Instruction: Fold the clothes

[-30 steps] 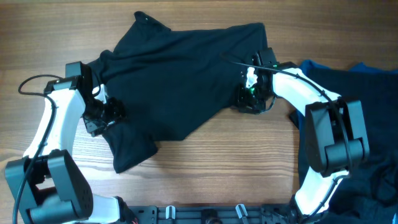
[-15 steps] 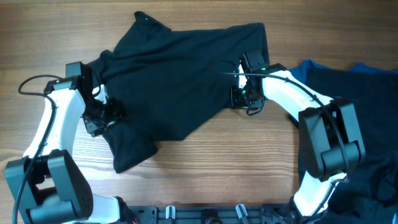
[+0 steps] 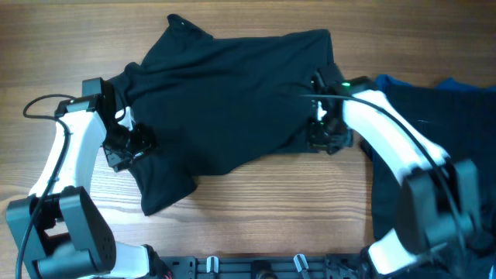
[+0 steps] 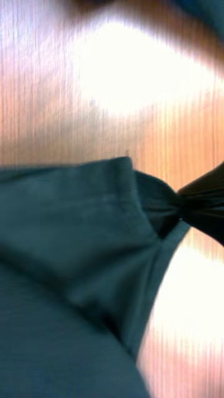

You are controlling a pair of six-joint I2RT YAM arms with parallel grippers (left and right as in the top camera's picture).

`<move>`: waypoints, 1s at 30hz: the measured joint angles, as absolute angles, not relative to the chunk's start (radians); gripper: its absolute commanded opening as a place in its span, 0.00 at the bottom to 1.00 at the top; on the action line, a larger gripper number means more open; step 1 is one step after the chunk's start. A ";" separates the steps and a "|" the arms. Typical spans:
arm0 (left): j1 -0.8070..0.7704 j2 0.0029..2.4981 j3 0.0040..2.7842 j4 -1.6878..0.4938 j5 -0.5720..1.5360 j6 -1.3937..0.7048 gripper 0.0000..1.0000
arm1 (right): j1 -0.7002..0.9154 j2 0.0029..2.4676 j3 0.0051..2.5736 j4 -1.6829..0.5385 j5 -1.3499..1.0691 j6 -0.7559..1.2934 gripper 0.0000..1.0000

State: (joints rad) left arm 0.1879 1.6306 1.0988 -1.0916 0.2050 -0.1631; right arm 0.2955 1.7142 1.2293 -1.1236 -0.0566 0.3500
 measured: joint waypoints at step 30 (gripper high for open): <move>0.337 1.633 0.960 -0.907 0.101 -0.291 0.77 | 0.295 1.497 1.234 -1.210 -0.028 0.453 0.77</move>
State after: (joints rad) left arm 0.3374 1.6333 0.9600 -0.9070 0.1013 -0.2909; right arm 0.2955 1.4975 1.2339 -1.2098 -0.0284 0.4530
